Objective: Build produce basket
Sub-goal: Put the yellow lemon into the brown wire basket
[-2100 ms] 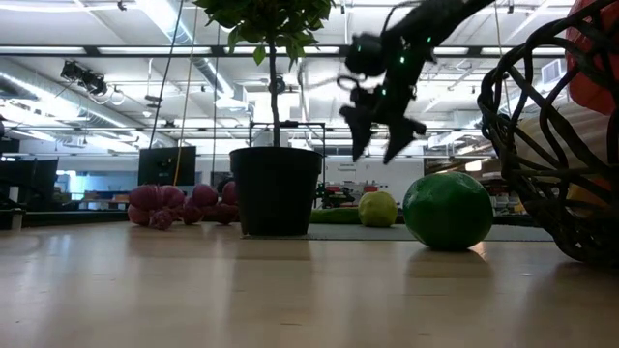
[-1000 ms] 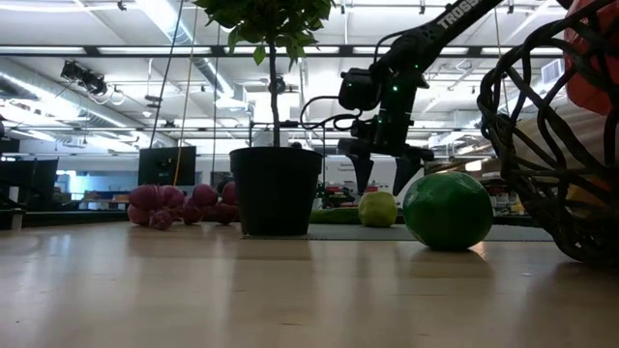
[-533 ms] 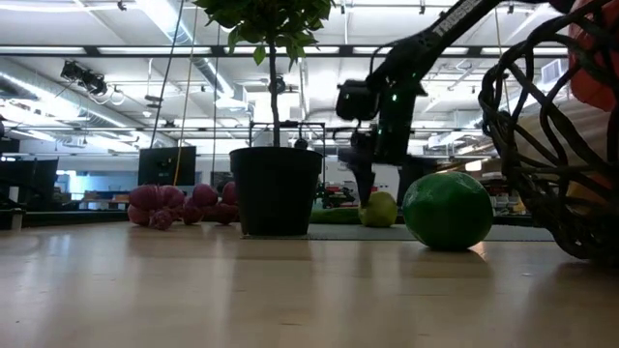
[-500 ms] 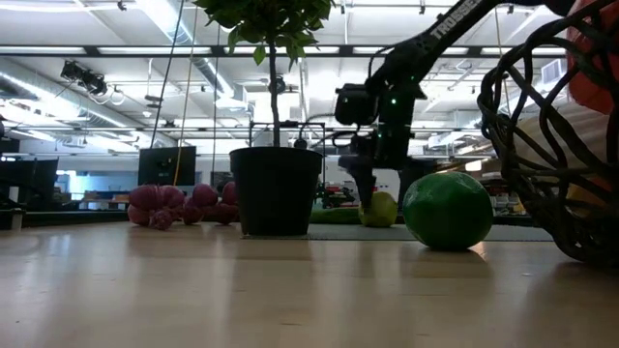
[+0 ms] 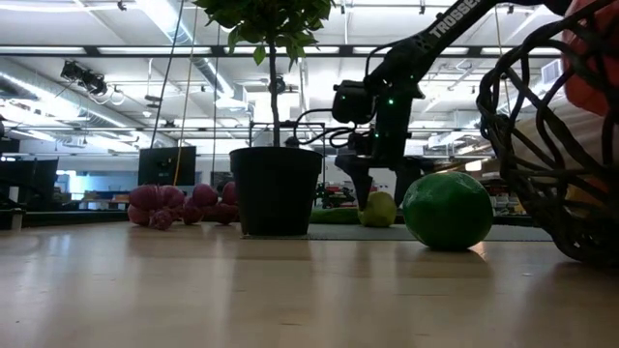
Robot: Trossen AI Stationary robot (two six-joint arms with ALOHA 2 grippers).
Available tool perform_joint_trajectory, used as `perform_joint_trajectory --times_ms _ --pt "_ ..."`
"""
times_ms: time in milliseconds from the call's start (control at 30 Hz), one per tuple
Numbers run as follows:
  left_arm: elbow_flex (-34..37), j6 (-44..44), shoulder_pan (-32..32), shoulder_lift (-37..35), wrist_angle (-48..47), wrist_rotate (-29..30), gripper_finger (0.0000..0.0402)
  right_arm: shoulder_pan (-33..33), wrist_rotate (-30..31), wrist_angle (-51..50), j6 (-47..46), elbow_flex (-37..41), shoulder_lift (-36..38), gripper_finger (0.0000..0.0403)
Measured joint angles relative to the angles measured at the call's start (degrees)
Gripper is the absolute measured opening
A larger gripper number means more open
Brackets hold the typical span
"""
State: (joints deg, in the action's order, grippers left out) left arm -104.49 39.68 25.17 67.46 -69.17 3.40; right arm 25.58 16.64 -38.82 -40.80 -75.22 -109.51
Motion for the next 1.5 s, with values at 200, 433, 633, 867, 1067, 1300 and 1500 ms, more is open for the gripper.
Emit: perform_joint_trajectory --times_ms 200,433,633,867,1067,1300,1500 --pt "0.00 -0.45 0.00 0.00 -0.77 0.00 0.0288 0.00 0.20 0.69 0.03 -0.01 0.00 0.0348" --pt "0.00 -1.99 0.00 0.00 -1.02 0.00 0.0288 -0.02 0.24 0.67 0.02 -0.02 0.00 0.0286" --pt "0.00 -3.30 -0.01 0.00 -1.00 0.00 0.0288 -0.07 -3.47 -2.76 2.15 -0.73 1.08 0.0286" --pt "0.00 -3.20 -0.01 0.00 -0.90 0.00 0.0288 -2.78 -7.77 -19.36 8.18 -9.53 4.75 0.0291" --pt "0.00 -1.33 0.00 0.02 -0.12 0.00 0.0288 -6.82 -12.88 -34.60 6.26 -18.48 7.72 0.0290" --pt "-0.02 -1.38 0.00 0.02 1.60 0.00 0.0288 -13.45 -21.14 -49.21 2.47 -24.50 10.82 0.0291" --pt "-0.02 -3.20 -0.04 0.02 1.62 -0.02 0.0288 -21.43 -30.86 -51.31 -5.91 -23.80 14.86 0.0292"
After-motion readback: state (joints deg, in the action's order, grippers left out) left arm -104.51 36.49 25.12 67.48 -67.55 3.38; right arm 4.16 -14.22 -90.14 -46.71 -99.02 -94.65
